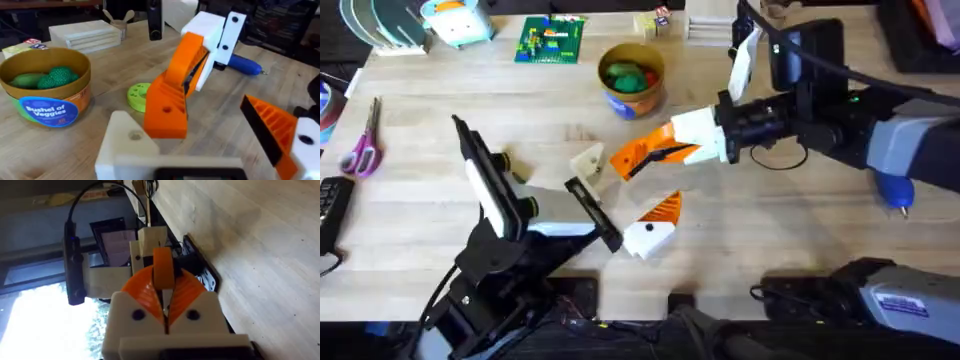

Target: Pick up the gripper from the table and insert it into the empty holder that is missing its gripper. Then pick up a screw, insert it into the mounting hole, and use the screwdriver to tighten it. Finally, clean up the table by picking up the vegetable and placing it into the bucket.

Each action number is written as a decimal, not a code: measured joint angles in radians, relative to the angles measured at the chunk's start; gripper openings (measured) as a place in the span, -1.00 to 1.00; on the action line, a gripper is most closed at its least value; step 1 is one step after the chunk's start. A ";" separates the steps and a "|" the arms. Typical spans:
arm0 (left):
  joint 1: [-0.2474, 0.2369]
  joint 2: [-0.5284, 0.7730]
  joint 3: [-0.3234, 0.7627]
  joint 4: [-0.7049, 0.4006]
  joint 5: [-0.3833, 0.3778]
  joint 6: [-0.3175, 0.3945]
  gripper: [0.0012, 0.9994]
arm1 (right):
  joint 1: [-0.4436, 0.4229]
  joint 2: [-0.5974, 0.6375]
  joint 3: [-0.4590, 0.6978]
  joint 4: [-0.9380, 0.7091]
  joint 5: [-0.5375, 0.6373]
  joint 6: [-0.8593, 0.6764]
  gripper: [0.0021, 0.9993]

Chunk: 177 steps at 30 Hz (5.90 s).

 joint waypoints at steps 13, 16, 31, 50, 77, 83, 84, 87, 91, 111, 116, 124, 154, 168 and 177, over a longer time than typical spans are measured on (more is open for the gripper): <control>0.000 0.000 0.000 0.000 -0.001 -0.003 0.99 | 0.038 0.050 0.000 0.145 0.004 0.105 -0.99; 0.000 0.000 0.000 -0.001 -0.014 -0.007 0.99 | 0.049 0.066 0.000 0.174 0.008 0.125 -0.99; 0.007 0.000 0.000 -0.007 -0.066 -0.050 0.99 | 0.218 0.098 0.000 0.296 0.237 0.299 -0.99; 0.011 0.000 0.000 -0.008 -0.080 -0.052 0.99 | 0.251 0.098 0.000 0.323 0.334 0.327 -0.99; 0.000 0.000 0.000 -0.011 -0.102 -0.063 0.99 | 0.221 0.109 0.000 0.353 0.308 0.300 0.32; 0.000 0.000 0.000 -0.011 -0.102 -0.063 0.99 | 0.210 0.109 0.000 0.357 0.298 0.285 0.57; 0.000 0.000 0.000 -0.011 -0.102 -0.063 0.99 | 0.199 0.109 0.000 0.357 0.297 0.275 0.63; 0.000 0.000 0.000 -0.011 -0.102 -0.063 0.99 | 0.143 0.109 0.000 0.357 0.294 0.214 0.79; 0.000 0.000 0.000 -0.009 -0.085 -0.063 0.99 | 0.040 0.109 0.008 0.291 0.303 0.076 0.81; 0.000 0.000 0.000 0.004 0.056 0.057 0.99 | -0.013 -0.027 0.269 -0.647 0.932 -0.934 0.82; 0.000 0.000 0.000 0.003 0.056 0.057 0.99 | -0.008 0.028 0.269 -0.640 0.996 -0.989 0.50; 0.000 0.000 0.000 0.004 0.056 0.058 0.99 | 0.055 0.129 0.269 -0.571 1.030 -1.010 0.17; 0.000 0.000 0.000 0.004 0.058 0.058 0.99 | 0.106 0.222 0.269 -0.531 1.078 -1.014 -0.42; 0.000 0.000 0.000 0.004 0.059 0.058 0.99 | 0.106 0.241 0.269 -0.532 1.102 -1.014 -0.47; 0.000 0.000 0.000 0.004 0.059 0.058 0.99 | 0.106 0.242 0.270 -0.522 1.107 -1.014 -0.92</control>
